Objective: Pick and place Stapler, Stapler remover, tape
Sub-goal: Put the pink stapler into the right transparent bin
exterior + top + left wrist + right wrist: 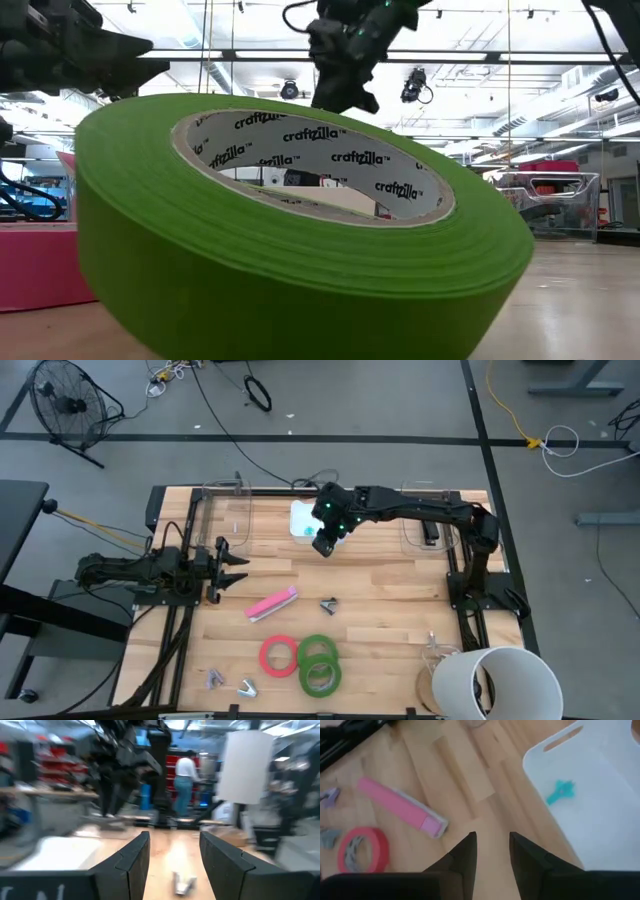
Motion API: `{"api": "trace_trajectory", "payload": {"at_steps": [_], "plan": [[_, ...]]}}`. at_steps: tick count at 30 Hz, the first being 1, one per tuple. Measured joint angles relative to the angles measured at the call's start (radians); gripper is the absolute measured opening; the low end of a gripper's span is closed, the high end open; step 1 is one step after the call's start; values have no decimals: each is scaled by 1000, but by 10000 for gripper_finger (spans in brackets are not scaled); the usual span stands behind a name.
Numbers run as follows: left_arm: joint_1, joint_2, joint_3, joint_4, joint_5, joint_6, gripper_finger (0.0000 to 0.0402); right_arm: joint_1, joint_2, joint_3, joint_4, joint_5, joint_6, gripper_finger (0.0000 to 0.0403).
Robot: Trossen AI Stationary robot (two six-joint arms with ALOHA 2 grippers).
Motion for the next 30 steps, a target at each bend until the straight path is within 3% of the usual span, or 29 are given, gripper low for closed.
{"api": "trace_trajectory", "payload": {"at_steps": [6,10,16,20,26,30], "plan": [[-1,32,8,-43,56,-55,177,91,-40,0,-83,6,7,116],[-15,128,104,-87,54,-87,177,152,-66,0,-117,55,7,116],[-83,388,252,-152,-5,-121,177,215,-87,0,-186,86,41,116],[-112,606,421,-332,-9,-223,177,257,-106,0,-306,90,84,116],[-144,864,661,-535,9,-352,177,338,-141,0,-494,225,202,116],[-159,996,758,-618,36,-426,177,403,-161,0,-569,295,269,116]]}}
